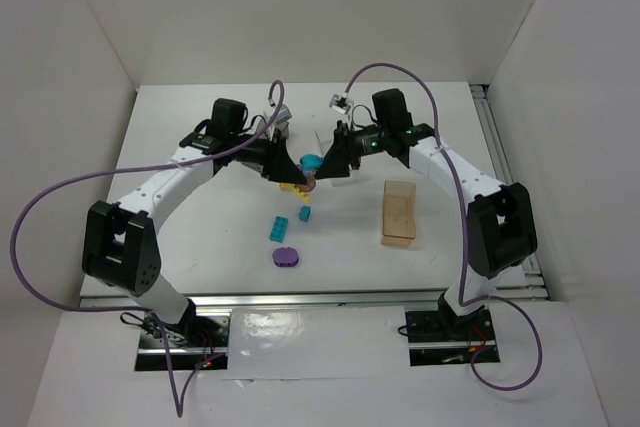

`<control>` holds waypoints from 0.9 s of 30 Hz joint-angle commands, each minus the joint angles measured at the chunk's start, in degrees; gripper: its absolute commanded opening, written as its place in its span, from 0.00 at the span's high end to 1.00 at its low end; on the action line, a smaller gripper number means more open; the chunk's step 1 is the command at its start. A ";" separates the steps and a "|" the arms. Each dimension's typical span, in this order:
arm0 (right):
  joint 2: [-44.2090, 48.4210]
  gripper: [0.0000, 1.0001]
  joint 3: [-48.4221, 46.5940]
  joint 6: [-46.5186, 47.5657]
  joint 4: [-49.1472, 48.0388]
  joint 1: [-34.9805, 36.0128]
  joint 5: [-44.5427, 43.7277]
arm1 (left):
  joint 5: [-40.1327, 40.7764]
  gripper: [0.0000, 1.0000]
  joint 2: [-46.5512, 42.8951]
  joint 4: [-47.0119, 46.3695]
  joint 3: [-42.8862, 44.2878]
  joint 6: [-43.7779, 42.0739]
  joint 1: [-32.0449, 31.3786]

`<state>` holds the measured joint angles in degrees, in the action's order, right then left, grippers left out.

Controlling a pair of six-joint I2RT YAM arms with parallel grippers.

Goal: Sort the legos into containers by color

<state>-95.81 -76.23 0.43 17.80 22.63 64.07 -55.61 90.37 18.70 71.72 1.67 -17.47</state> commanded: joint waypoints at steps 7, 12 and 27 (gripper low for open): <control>1.06 0.41 2.13 -4.37 -9.18 0.31 -3.94 | -1.43 1.00 2.79 0.02 2.90 -1.06 -0.02; -1.92 0.45 5.29 -11.93 -20.16 0.31 -6.67 | 1.12 1.00 5.78 -2.18 2.90 2.54 1.38; -7.20 0.45 9.96 -11.94 -22.37 2.59 -11.86 | 6.56 1.00 11.32 -5.33 0.17 6.41 4.91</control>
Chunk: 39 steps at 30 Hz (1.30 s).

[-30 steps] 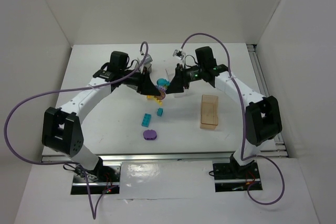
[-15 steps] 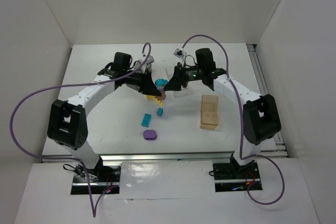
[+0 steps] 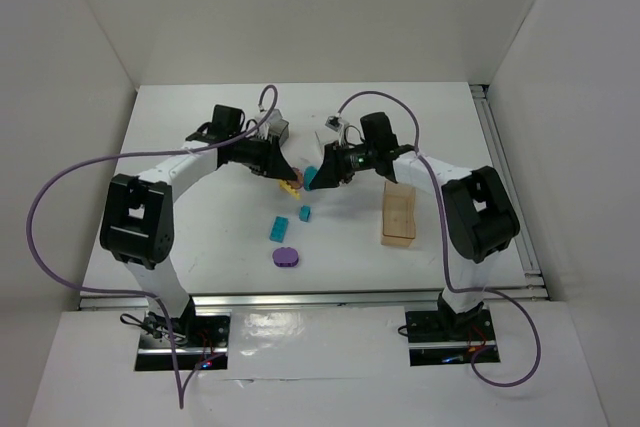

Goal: Sort the legos into containers by color

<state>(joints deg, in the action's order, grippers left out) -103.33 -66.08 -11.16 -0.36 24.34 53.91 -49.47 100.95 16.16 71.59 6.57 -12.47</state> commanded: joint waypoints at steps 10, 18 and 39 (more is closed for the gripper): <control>2.25 0.45 -0.19 1.31 -0.97 0.89 -5.02 | 3.51 1.00 1.37 -1.75 1.36 3.36 0.96; 7.09 0.35 -0.36 -11.57 5.98 5.89 -41.31 | 17.02 1.00 -0.66 1.24 3.11 7.74 2.71; -0.90 0.05 0.53 -32.00 6.17 18.03 -74.83 | 24.61 0.63 -4.88 -0.96 -0.31 13.91 5.70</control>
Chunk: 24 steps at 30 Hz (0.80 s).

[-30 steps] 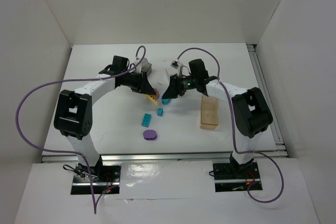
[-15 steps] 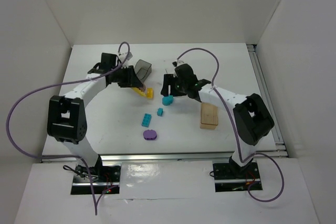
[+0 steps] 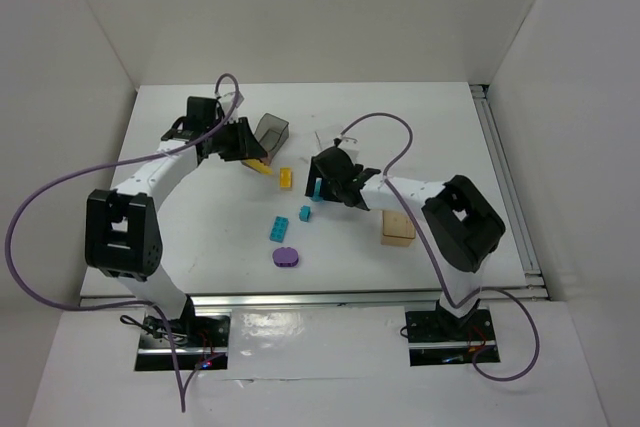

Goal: Sort the legos into containers by color

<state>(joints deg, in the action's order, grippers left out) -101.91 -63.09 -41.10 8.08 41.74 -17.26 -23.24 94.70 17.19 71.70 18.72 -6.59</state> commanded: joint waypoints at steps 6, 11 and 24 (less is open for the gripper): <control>-5.23 0.11 -3.62 -1.44 -3.50 0.63 -3.13 | -3.65 0.49 6.20 -2.60 0.10 2.29 -0.18; -7.42 0.13 -4.84 -0.38 -3.51 0.63 -4.54 | -3.65 0.33 7.52 -2.60 0.10 2.29 -0.18; -1.21 0.65 -4.85 3.04 -0.96 3.53 -9.29 | -1.28 0.32 3.66 1.44 2.65 0.62 -0.71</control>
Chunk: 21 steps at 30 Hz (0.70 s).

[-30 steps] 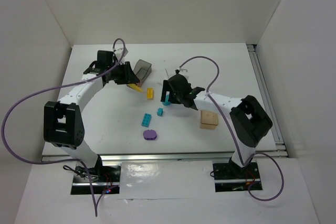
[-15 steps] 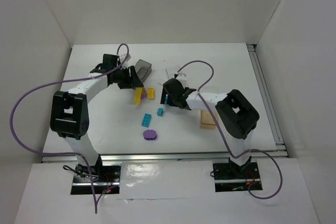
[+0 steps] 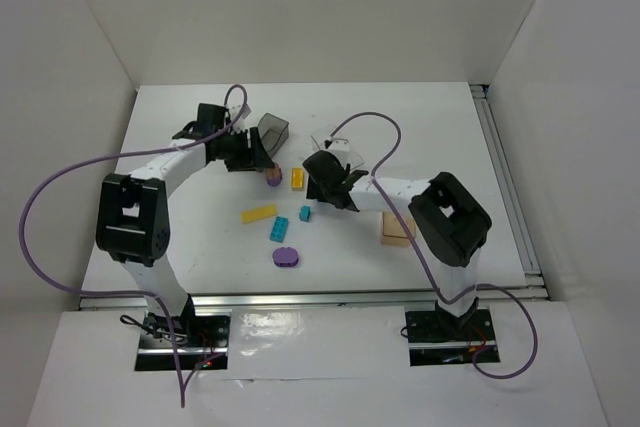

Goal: Sort the legos into containers by color

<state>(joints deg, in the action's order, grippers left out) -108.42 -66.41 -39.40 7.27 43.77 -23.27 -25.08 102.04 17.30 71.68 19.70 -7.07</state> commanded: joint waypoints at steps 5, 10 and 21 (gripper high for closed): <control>14.89 0.72 3.21 2.57 1.08 2.73 -2.75 | 1.79 0.34 -6.06 1.86 2.68 -0.37 -0.22; 24.46 0.73 7.25 1.34 4.50 2.73 -5.37 | 3.11 0.35 -8.08 2.39 2.15 0.16 -0.22; 27.66 0.73 8.68 6.43 3.64 -6.85 -4.77 | 1.35 0.46 -9.14 2.92 2.15 0.77 -0.22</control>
<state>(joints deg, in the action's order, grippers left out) -78.83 -56.31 -35.81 12.91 38.46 -28.12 -22.70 95.37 19.81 72.27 19.86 -7.07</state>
